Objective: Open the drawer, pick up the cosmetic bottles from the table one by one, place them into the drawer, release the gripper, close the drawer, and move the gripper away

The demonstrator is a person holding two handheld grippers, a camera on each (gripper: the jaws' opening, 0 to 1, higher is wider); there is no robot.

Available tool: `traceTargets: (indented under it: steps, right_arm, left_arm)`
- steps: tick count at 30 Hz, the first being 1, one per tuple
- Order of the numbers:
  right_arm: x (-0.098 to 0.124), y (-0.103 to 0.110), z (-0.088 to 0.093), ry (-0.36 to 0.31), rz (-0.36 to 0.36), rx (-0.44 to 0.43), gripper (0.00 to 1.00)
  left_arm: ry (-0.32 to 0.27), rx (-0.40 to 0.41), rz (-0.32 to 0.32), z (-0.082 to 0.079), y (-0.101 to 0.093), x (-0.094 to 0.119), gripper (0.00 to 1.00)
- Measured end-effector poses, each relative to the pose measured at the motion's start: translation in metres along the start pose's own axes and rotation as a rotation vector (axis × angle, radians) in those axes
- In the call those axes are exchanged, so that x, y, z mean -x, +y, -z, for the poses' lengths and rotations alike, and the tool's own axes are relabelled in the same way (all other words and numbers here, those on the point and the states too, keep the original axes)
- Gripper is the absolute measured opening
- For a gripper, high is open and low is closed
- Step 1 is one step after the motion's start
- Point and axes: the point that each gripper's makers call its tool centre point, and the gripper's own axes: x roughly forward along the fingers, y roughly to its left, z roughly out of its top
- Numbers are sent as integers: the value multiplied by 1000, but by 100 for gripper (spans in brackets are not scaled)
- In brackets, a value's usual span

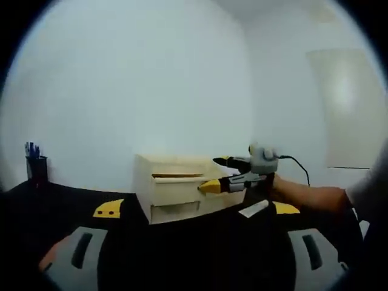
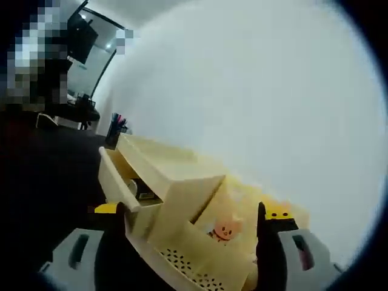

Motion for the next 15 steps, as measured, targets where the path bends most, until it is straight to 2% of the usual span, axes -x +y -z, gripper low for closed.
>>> traceTargets:
  steps: [8,15]
  right_arm:
    - [-4,-3,4,5,22,-17,84]
    - [-14,-11,5,2,66,28,81]
  left_arm:
    - [12,-3,7,0,5,-4,90]
    - [19,9,14,5,3,-6,90]
